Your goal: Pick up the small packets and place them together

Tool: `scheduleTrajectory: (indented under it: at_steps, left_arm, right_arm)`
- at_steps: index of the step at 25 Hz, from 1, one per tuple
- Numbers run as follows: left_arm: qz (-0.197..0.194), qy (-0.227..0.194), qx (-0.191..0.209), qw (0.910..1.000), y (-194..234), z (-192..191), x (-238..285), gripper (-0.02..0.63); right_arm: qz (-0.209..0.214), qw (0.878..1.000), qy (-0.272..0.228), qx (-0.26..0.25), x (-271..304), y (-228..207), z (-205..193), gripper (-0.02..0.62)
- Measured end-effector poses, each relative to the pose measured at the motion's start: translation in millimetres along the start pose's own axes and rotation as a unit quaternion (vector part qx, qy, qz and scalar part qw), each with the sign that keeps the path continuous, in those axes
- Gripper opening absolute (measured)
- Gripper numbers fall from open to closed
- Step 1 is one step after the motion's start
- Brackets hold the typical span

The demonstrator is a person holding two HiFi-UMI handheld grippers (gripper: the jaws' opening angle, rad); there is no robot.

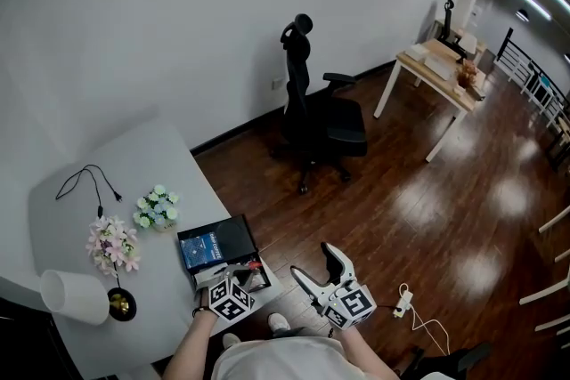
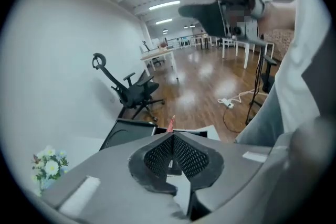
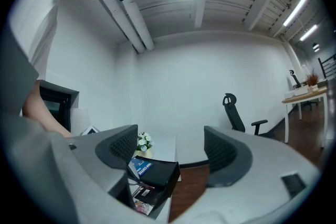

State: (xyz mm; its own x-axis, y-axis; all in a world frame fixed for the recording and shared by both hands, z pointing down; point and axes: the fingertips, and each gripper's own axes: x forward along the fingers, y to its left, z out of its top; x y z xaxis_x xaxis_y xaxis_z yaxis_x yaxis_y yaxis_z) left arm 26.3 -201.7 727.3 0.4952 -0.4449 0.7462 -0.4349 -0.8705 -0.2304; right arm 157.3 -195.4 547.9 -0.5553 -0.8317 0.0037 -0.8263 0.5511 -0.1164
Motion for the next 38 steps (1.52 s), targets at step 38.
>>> scheduleTrajectory:
  at_steps: [38]
  left_arm:
    - [-0.115, 0.103, 0.02, 0.9878, 67.1, -34.3, 62.7, 0.015]
  right_arm:
    - [0.01, 1.0, 0.009, 0.006, 9.8, -15.4, -3.9, 0.388]
